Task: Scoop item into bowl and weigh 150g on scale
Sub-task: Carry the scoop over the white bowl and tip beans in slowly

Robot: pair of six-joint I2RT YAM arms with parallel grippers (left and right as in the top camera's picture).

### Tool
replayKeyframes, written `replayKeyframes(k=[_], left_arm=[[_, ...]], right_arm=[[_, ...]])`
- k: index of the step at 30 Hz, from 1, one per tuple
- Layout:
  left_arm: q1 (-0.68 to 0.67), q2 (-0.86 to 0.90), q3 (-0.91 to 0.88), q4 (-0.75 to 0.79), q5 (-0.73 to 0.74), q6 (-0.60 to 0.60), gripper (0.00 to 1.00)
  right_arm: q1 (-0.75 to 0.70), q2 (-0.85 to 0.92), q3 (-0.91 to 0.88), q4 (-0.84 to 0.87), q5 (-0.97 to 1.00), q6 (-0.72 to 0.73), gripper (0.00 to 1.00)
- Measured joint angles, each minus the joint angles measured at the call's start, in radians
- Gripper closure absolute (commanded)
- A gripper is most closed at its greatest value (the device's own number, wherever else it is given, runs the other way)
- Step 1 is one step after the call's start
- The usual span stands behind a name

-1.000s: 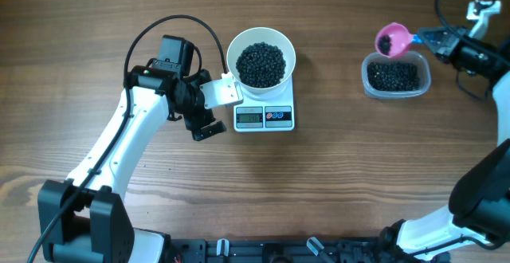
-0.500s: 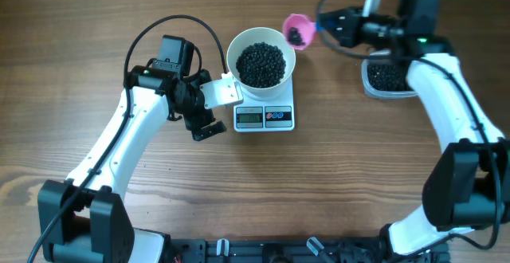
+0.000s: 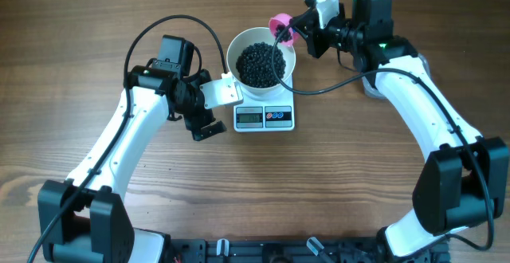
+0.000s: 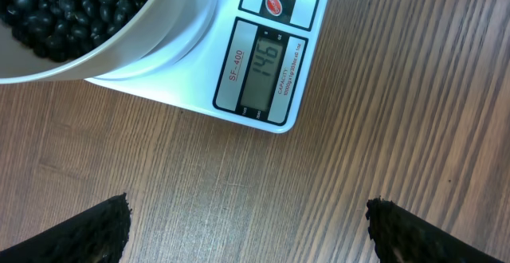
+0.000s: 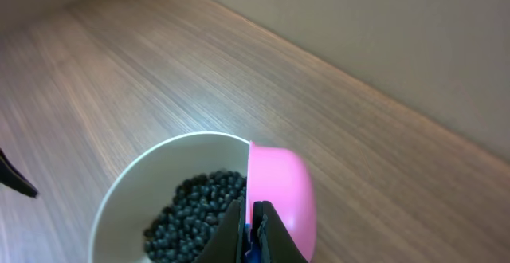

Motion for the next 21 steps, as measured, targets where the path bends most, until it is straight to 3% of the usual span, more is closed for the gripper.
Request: replayKeyframes(k=[5,21], left_arm=[[0.000,0.000,0.000,0.000,0.000,0.000,0.00],[0.000,0.000,0.000,0.000,0.000,0.000,0.00]], right_arm=[[0.000,0.000,0.000,0.000,0.011,-0.069,0.96],[0.008,0.000,0.000,0.002,-0.061,-0.075,0.96]])
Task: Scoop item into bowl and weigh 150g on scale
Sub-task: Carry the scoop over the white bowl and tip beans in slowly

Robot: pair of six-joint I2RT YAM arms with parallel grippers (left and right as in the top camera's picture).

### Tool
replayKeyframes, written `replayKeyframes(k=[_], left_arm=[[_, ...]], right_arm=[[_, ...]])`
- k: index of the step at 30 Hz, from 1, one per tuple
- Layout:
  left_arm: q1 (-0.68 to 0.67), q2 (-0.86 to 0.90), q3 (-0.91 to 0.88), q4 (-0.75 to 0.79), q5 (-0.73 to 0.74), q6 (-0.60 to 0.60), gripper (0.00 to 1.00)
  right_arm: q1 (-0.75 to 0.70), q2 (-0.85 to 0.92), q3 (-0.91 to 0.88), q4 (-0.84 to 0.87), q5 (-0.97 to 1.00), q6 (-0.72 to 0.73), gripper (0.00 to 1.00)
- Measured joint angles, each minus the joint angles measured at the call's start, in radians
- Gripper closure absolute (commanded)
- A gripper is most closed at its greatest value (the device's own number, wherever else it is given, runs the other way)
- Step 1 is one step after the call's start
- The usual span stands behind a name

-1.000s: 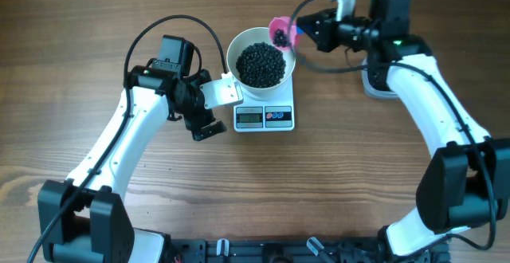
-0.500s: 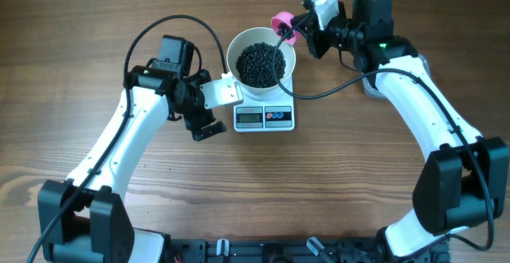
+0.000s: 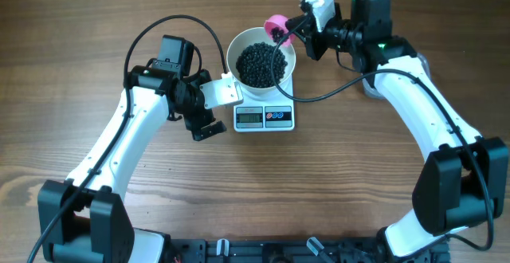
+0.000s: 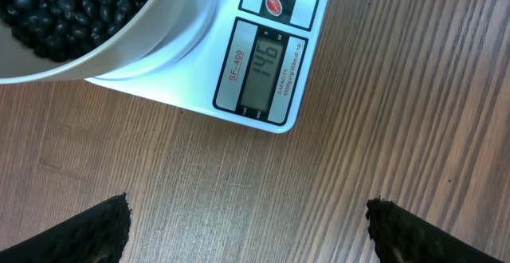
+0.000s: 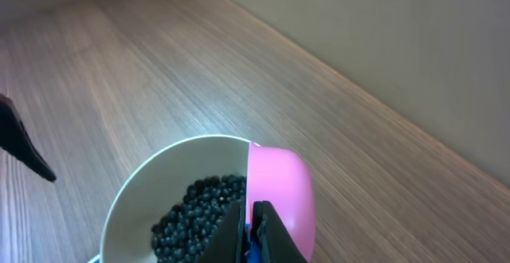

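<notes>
A white bowl (image 3: 260, 56) full of black beans (image 3: 257, 62) stands on a white digital scale (image 3: 264, 116). In the left wrist view the scale's display (image 4: 263, 65) reads 146. My right gripper (image 3: 304, 29) is shut on the handle of a pink scoop (image 3: 276, 24), which is tipped on its side over the bowl's far right rim. The right wrist view shows the scoop (image 5: 280, 191) against the bowl (image 5: 147, 187). My left gripper (image 4: 247, 227) hangs open over bare table just left of the scale, holding nothing.
A black cable (image 3: 319, 94) from the right arm crosses the wood table (image 3: 335, 183) right of the scale. The scale has red and blue buttons.
The right gripper with the pink scoop has shifted slightly left and farther back over the bowl's rim. The left arm and the 146 reading are unchanged.
</notes>
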Motion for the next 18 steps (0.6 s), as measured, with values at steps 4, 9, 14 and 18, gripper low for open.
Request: replayKeyframes(k=[4,9,14,18], left_arm=[[0.000,0.000,0.000,0.000,0.000,0.000,0.00],[0.000,0.000,0.000,0.000,0.000,0.000,0.00],[0.000,0.000,0.000,0.000,0.000,0.000,0.00],[0.000,0.000,0.000,0.000,0.000,0.000,0.00]], right_arm=[[0.000,0.000,0.000,0.008,0.002,0.000,0.96],[0.000,0.000,0.000,0.033,0.027,0.000,0.96],[0.001,0.000,0.000,0.041,0.027,0.000,0.96],[0.001,0.000,0.000,0.043,0.027,0.000,0.96]])
